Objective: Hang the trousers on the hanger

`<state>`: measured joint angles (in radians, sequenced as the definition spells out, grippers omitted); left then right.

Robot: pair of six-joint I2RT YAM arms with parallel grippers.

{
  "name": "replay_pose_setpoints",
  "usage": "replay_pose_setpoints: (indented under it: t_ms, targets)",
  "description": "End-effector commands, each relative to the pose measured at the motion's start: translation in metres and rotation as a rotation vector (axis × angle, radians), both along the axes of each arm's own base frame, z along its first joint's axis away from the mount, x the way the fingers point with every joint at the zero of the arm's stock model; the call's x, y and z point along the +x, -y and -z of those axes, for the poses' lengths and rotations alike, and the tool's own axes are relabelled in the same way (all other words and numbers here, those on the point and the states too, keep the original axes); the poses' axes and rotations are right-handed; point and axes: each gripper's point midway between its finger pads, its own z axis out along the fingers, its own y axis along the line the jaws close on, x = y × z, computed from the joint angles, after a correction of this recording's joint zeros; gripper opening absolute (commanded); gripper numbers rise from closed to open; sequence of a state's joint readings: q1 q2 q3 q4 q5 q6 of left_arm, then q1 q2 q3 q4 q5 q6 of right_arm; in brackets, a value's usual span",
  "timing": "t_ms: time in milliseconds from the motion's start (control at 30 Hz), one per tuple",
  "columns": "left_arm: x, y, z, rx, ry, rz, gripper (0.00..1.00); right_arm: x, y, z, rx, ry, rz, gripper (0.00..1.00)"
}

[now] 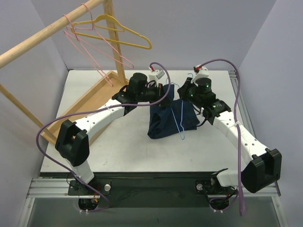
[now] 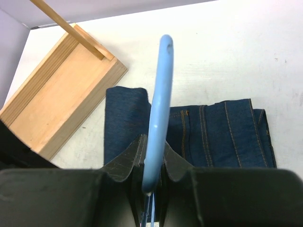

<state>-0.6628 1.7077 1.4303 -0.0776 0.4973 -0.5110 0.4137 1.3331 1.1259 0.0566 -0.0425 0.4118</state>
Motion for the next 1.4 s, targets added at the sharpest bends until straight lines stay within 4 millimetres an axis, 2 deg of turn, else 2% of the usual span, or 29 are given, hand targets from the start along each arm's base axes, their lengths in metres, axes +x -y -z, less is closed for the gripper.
replay_pose_setpoints:
  t_ms: [0, 100, 133, 200, 233, 267, 400, 567, 600, 633, 667, 767, 833, 867, 900, 933, 967, 1000, 1233, 1367]
  targets:
    - [-0.003, 0.014, -0.019, -0.022, 0.056, 0.075, 0.00, -0.002, 0.011, -0.024, -0.006, 0.093, 0.029, 0.00]
    - [-0.004, 0.025, -0.014, -0.019, 0.054, 0.105, 0.00, -0.001, 0.012, -0.022, -0.012, 0.092, 0.029, 0.00]
    - [-0.004, 0.028, -0.006, -0.009, 0.039, 0.118, 0.00, -0.002, 0.012, -0.021, -0.013, 0.089, 0.028, 0.00]
    - [-0.005, 0.036, -0.005, -0.010, 0.038, 0.142, 0.00, -0.001, 0.012, -0.021, -0.014, 0.090, 0.027, 0.00]
    - [-0.007, 0.040, 0.004, -0.003, 0.015, 0.163, 0.00, -0.001, 0.011, -0.020, -0.016, 0.089, 0.025, 0.00]
    - [-0.006, 0.042, 0.005, -0.003, 0.016, 0.167, 0.00, 0.000, 0.012, -0.019, -0.016, 0.087, 0.025, 0.00]
    - [-0.008, 0.055, 0.015, -0.015, -0.004, 0.205, 0.00, 0.000, 0.011, -0.003, -0.027, 0.052, 0.021, 0.00]
    - [-0.005, 0.061, 0.047, -0.012, -0.052, 0.216, 0.00, -0.002, 0.014, 0.026, -0.040, -0.014, 0.040, 0.00]
    - [-0.003, 0.063, 0.046, -0.027, -0.036, 0.212, 0.00, -0.001, 0.013, 0.033, -0.042, -0.034, 0.043, 0.00]
    - [-0.002, 0.062, 0.053, -0.025, -0.039, 0.206, 0.03, -0.001, 0.013, 0.039, -0.046, -0.051, 0.044, 0.00]
    - [-0.002, 0.063, 0.054, -0.027, -0.039, 0.205, 0.17, -0.002, 0.013, 0.046, -0.050, -0.070, 0.045, 0.00]
    - [-0.001, 0.057, 0.060, -0.016, -0.047, 0.175, 0.43, -0.002, 0.012, 0.064, -0.044, -0.119, 0.057, 0.00]
    - [0.000, 0.051, 0.055, -0.022, -0.039, 0.153, 0.50, -0.002, 0.011, 0.070, -0.043, -0.137, 0.060, 0.00]
    - [-0.001, 0.046, 0.062, -0.012, -0.053, 0.140, 0.53, -0.002, 0.011, 0.073, -0.044, -0.146, 0.061, 0.00]
    - [0.000, 0.042, 0.060, -0.015, -0.057, 0.129, 0.59, -0.001, 0.010, 0.076, -0.048, -0.154, 0.060, 0.00]
    - [-0.001, 0.039, 0.051, -0.028, -0.046, 0.128, 0.61, 0.002, 0.013, 0.075, -0.059, -0.149, 0.083, 0.00]
    - [-0.002, 0.034, 0.055, -0.022, -0.053, 0.120, 0.63, 0.001, 0.015, 0.077, -0.068, -0.159, 0.090, 0.00]
    - [-0.003, 0.033, 0.050, -0.027, -0.042, 0.118, 0.64, 0.002, 0.014, 0.080, -0.074, -0.167, 0.091, 0.00]
    - [-0.012, 0.024, 0.031, -0.064, -0.027, 0.108, 0.65, 0.000, 0.017, 0.083, -0.117, -0.183, 0.134, 0.00]
    - [-0.016, 0.023, 0.033, -0.093, -0.042, 0.108, 0.68, -0.002, 0.011, 0.084, -0.132, -0.181, 0.142, 0.00]
